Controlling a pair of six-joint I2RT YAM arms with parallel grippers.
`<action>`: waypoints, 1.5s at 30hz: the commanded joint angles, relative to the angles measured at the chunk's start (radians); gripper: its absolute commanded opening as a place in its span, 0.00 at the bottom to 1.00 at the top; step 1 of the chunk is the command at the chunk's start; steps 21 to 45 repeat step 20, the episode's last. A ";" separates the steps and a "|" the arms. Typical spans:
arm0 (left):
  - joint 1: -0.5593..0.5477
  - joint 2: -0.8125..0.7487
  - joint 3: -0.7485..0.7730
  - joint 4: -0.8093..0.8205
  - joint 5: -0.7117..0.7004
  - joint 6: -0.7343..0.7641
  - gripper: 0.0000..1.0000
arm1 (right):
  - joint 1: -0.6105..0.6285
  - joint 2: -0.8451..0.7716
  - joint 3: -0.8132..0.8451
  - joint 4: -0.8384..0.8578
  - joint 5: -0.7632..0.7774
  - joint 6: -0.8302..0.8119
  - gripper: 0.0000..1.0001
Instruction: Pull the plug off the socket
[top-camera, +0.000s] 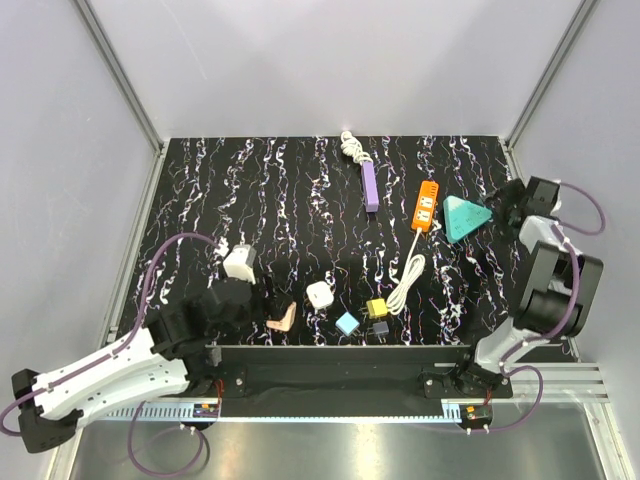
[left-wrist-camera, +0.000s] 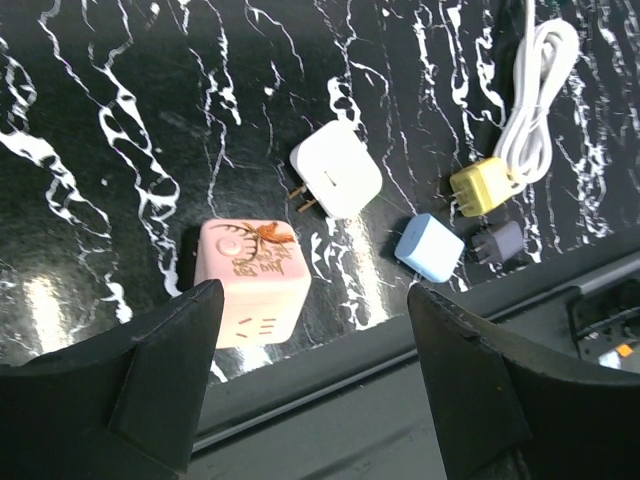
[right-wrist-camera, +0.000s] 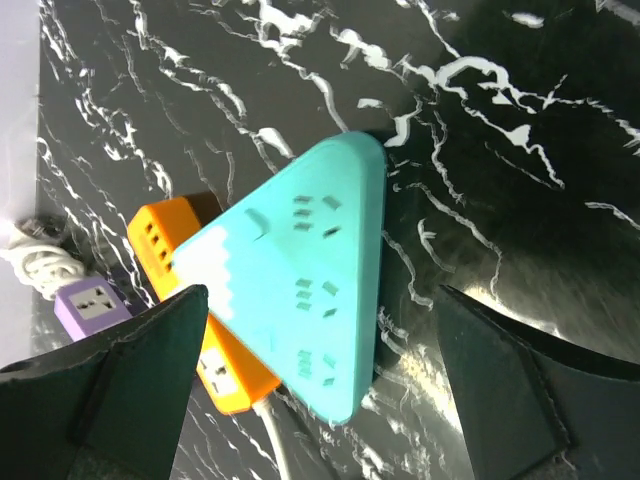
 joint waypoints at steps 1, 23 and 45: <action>-0.004 -0.049 -0.027 0.067 0.038 -0.048 0.80 | 0.079 -0.163 0.123 -0.252 0.164 -0.122 1.00; 0.058 -0.463 -0.404 0.350 0.232 -0.144 0.99 | 0.799 -0.996 -0.575 -0.104 -0.164 0.031 1.00; 0.058 -0.463 -0.404 0.350 0.232 -0.144 0.99 | 0.799 -0.996 -0.575 -0.104 -0.164 0.031 1.00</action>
